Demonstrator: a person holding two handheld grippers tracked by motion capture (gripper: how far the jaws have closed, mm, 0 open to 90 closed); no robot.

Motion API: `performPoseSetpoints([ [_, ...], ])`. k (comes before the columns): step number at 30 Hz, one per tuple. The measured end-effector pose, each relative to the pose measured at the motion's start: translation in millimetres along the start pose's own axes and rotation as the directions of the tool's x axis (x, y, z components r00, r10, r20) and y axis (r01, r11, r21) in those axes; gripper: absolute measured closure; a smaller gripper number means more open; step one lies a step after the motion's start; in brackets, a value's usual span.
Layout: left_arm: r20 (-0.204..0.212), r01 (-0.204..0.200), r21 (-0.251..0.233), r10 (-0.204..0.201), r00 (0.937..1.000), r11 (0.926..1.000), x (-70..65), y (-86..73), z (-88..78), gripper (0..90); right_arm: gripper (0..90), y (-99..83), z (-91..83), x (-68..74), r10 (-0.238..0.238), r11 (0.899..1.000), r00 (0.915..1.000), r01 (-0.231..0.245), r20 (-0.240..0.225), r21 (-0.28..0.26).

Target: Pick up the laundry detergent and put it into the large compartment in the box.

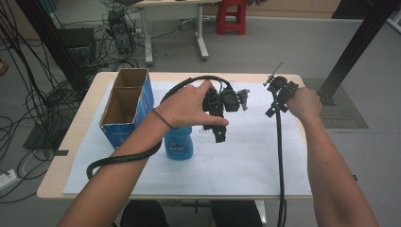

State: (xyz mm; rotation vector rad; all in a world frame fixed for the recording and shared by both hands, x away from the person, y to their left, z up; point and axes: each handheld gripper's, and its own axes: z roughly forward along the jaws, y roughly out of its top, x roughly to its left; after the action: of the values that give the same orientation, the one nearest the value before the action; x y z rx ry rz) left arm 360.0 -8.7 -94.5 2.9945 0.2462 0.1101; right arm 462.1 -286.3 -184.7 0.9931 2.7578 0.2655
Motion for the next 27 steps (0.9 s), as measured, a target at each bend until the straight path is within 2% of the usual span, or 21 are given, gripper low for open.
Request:
performPoseSetpoints([
  [7, -0.008, 0.0, -0.005, 0.0, 1.0, 1.0, 1.1, -10.8, -7.7, 6.2, 3.5, -0.9, -0.4, 0.0, 0.005, 1.0, 1.0, -0.005, -0.003, -0.002],
  [16, -0.025, 0.0, 0.018, 0.001, 0.9997, 0.9998, 3.6, -23.7, -16.4, 6.4, 3.5, -1.6, -1.8, 0.9, 0.007, 1.0, 1.0, -0.007, 0.001, -0.001],
  [27, -0.017, 0.006, 0.026, -0.005, 0.9998, 0.9997, 11.7, -47.3, -23.0, 6.5, 3.5, -2.9, -2.0, 0.6, 0.014, 1.0, 0.9999, -0.014, 0.0, -0.002],
])
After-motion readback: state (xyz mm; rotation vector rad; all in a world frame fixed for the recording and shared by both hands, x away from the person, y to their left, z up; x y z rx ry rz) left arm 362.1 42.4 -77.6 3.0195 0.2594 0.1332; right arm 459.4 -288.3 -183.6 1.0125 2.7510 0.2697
